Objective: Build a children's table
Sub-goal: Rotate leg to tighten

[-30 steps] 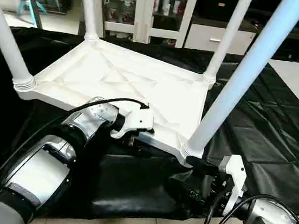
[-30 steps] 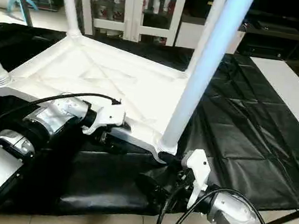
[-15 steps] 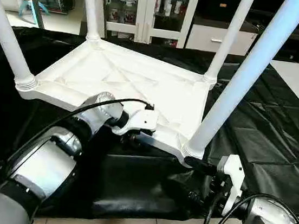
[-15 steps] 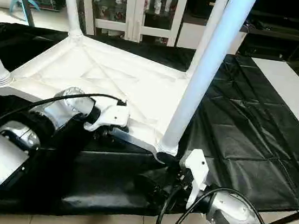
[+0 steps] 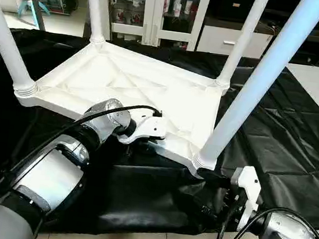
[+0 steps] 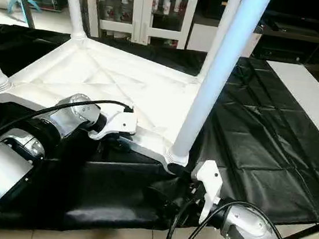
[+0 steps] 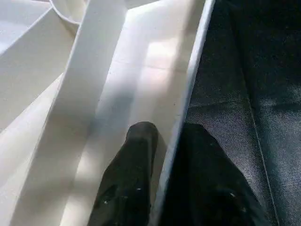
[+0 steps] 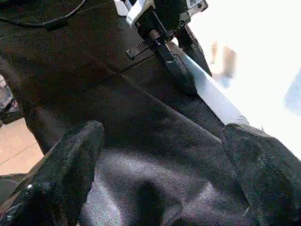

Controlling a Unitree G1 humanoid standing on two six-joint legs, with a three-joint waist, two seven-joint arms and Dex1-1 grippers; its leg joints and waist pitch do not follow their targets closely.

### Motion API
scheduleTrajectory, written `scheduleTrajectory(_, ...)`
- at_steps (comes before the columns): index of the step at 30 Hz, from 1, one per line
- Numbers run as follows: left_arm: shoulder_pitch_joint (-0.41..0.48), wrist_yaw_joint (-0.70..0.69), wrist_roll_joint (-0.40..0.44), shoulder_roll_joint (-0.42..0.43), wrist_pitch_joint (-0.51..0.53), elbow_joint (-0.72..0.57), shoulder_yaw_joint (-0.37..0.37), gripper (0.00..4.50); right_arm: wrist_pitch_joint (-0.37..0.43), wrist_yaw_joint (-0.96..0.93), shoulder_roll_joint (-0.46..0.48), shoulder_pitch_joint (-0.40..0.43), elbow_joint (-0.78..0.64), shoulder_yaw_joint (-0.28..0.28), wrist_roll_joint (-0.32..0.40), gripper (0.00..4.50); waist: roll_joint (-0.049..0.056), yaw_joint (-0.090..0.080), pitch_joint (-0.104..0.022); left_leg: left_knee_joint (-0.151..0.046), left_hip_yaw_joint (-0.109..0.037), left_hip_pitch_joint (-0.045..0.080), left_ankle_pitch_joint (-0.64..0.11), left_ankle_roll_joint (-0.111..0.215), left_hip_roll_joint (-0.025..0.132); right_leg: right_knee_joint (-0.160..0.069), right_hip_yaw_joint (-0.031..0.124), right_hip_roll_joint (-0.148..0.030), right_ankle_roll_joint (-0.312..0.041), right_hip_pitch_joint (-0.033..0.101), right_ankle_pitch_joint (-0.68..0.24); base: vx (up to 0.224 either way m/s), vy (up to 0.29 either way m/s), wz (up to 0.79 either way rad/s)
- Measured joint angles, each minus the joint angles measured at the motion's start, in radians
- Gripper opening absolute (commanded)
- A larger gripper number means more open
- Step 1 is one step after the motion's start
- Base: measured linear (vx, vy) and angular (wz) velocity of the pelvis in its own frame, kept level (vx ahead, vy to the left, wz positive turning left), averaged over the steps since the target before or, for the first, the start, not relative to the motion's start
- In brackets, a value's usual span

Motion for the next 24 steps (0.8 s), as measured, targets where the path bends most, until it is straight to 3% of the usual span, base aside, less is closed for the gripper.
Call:
scheduleTrajectory(6, 0.045, -0.009, -0.028, 0.014, 0.121, -0.092, 0.040, 0.66, -0.002, 0.009, 0.005, -0.007, 0.020, 0.018, -0.004, 4.34, -0.007, -0.013, 0.002, 0.000, 0.000, 0.001, 0.000, 0.000, 0.000, 0.000, 0.001, 0.000, 0.000, 0.000, 0.000, 0.000, 0.000, 0.00)
scheduleTrajectory(12, 0.174, -0.005, -0.071, 0.115, 0.261, -0.301, 0.102, 0.46, -0.009, 0.010, 0.017, -0.013, 0.024, 0.041, -0.012, 4.34, -0.010, -0.057, 0.002, -0.010, -0.002, 0.008, 0.000, -0.001, 0.000, 0.000, -0.001, 0.000, 0.004, -0.001, -0.002, 0.000, 0.000, 0.00)
scheduleTrajectory(17, 0.384, 0.006, -0.074, 0.219, 0.443, -0.655, 0.172, 0.35, -0.021, -0.001, 0.021, -0.008, 0.033, 0.042, -0.020, 4.34, -0.007, -0.085, -0.003, -0.015, -0.004, 0.018, -0.005, -0.009, 0.000, 0.000, -0.002, 0.002, 0.004, -0.003, -0.002, 0.000, 0.000, 0.00)
scheduleTrajectory(24, 0.494, 0.054, -0.068, 0.228, 0.523, -0.841, 0.183, 0.20, -0.047, -0.046, 0.042, -0.042, 0.082, 0.025, -0.046, 4.34, -0.008, -0.087, -0.009, -0.017, -0.003, 0.021, -0.005, -0.009, -0.001, -0.002, 0.000, 0.002, 0.004, -0.003, -0.003, 0.000, 0.000, 0.00)
